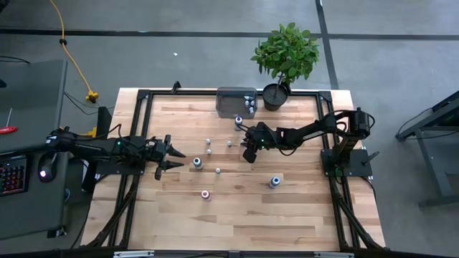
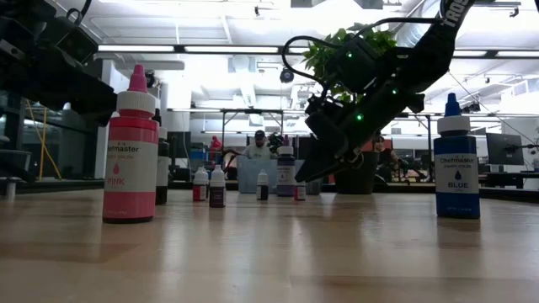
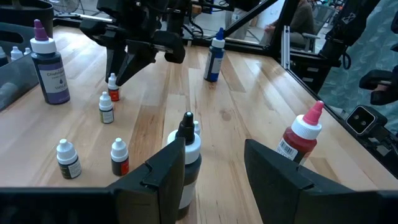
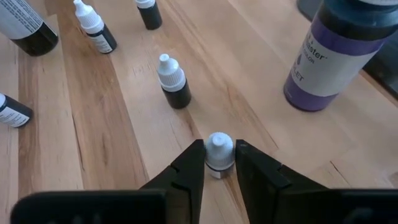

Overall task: Pick & Place food coloring
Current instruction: Put the right small red food coloring bottle into the black bin

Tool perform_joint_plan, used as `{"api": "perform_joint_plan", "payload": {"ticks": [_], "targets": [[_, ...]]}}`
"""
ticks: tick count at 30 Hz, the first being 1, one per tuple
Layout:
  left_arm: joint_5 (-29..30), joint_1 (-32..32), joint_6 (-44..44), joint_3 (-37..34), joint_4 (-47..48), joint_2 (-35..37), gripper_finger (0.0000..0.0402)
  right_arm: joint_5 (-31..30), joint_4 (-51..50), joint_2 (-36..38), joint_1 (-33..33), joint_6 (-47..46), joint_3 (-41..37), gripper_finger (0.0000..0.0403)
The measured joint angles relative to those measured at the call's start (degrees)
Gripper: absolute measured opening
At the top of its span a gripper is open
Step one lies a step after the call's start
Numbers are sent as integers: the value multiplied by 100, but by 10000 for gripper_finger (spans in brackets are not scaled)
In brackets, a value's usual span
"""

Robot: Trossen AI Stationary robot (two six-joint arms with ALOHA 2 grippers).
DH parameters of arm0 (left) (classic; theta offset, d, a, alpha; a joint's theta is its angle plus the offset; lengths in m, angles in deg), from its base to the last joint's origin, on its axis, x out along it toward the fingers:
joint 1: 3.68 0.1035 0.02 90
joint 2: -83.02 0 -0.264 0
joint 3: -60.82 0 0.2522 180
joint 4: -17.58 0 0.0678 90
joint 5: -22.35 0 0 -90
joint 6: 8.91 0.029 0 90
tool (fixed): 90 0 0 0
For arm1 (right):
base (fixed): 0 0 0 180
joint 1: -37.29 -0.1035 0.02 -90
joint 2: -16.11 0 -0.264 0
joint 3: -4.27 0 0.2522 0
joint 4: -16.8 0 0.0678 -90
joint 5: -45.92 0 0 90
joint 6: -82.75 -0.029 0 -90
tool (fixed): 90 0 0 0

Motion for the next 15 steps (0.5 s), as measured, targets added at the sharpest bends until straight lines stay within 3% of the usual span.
{"api": "perform_joint_plan", "payload": {"ticks": [15], "targets": [[0, -1, -2, 0, 0, -2, 163, 5, 41, 0, 0, 0, 4, 59]]}}
